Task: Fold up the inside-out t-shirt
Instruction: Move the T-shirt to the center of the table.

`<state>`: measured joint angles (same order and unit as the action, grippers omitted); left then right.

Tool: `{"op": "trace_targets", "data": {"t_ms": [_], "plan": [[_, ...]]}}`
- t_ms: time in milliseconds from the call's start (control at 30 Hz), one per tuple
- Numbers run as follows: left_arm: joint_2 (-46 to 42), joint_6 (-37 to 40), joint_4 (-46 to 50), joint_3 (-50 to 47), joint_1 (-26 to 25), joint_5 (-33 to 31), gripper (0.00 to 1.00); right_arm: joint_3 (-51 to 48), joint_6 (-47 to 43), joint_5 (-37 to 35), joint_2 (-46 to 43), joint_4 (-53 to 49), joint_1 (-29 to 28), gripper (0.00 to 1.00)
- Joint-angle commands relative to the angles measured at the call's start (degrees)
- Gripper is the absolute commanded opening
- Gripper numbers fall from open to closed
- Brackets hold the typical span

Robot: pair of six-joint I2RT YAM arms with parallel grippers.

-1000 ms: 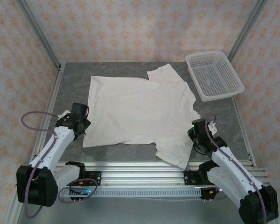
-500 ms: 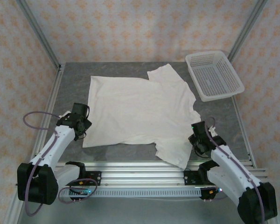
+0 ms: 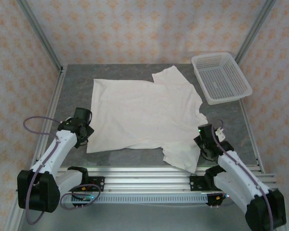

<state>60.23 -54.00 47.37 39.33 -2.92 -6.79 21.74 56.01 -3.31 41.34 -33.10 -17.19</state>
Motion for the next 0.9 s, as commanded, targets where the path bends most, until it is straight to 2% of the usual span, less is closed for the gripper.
{"op": "trace_targets", "data": {"t_ms": [0, 67, 133, 233, 333, 733, 867], "plan": [[-2.73, -2.47, 5.54, -2.48, 0.88, 1.14, 0.69, 1.81, -2.25, -8.18, -4.24, -4.56, 0.63, 0.00], [-3.74, -2.07, 4.29, -4.05, 1.16, 3.69, 0.68, 3.24, -3.41, -9.39, -5.12, -5.88, 0.67, 0.00], [-3.77, -1.27, 2.11, -5.62, 1.19, 8.11, 0.63, 3.75, -4.19, -9.12, -5.15, -5.15, 0.78, 0.00], [-2.01, -2.66, 2.07, -7.56, 1.16, 15.98, 0.48, 3.51, -4.25, -5.76, -4.08, -1.95, 0.89, 0.00], [-0.60, -4.91, 0.93, -10.52, 1.01, 22.63, 0.45, 3.44, -4.23, -3.95, -1.51, 0.33, 0.90, 0.00], [-1.04, -4.47, 0.19, -11.33, 0.24, 19.27, 0.40, 3.32, -6.16, -3.72, -1.61, 0.22, 0.84, 0.00], [-0.94, -4.27, -0.11, -11.38, 0.32, 19.71, 0.33, 3.23, -6.26, -3.31, -1.63, 0.14, 0.84, 0.00]]}}
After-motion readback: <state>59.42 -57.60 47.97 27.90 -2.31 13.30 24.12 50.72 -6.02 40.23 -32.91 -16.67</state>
